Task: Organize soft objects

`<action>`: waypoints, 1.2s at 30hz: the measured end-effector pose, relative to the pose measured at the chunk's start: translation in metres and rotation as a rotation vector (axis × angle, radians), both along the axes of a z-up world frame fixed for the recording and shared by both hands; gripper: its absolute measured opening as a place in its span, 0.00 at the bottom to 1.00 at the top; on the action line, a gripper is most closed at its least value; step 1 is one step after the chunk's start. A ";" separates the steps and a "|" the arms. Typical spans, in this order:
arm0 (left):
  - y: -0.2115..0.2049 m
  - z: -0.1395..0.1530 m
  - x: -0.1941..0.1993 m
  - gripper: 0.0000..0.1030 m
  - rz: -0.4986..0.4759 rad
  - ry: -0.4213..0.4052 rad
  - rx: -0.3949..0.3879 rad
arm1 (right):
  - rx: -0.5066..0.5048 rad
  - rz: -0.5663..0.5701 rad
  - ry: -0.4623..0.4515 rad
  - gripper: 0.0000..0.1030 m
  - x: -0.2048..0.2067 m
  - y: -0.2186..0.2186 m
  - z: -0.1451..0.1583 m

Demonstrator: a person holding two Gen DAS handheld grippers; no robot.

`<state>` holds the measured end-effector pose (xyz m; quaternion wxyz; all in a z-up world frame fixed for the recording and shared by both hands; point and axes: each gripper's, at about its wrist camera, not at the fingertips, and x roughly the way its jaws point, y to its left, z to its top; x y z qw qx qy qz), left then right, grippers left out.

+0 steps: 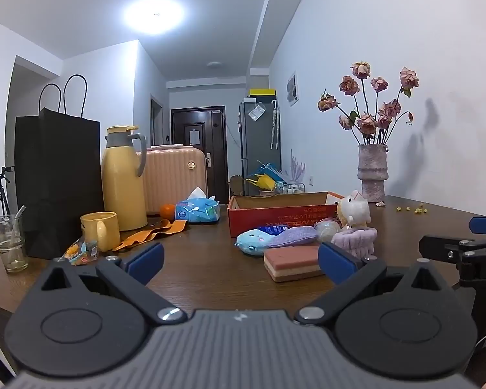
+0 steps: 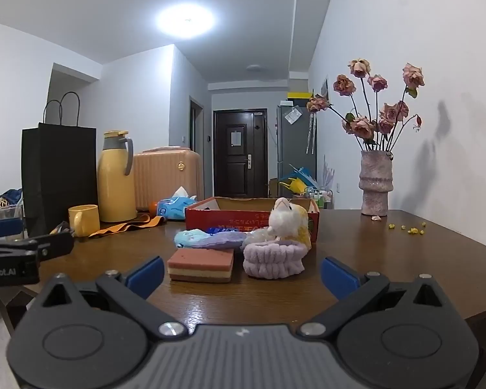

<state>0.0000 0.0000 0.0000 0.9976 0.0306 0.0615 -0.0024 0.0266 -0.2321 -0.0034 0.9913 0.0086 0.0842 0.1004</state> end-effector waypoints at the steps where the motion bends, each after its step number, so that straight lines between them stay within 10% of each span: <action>1: 0.000 0.000 0.000 1.00 0.004 -0.006 -0.004 | 0.005 0.002 0.001 1.00 0.000 0.000 0.000; 36: 0.001 0.000 -0.004 1.00 0.007 -0.016 -0.014 | -0.007 -0.008 -0.001 1.00 0.002 0.004 -0.002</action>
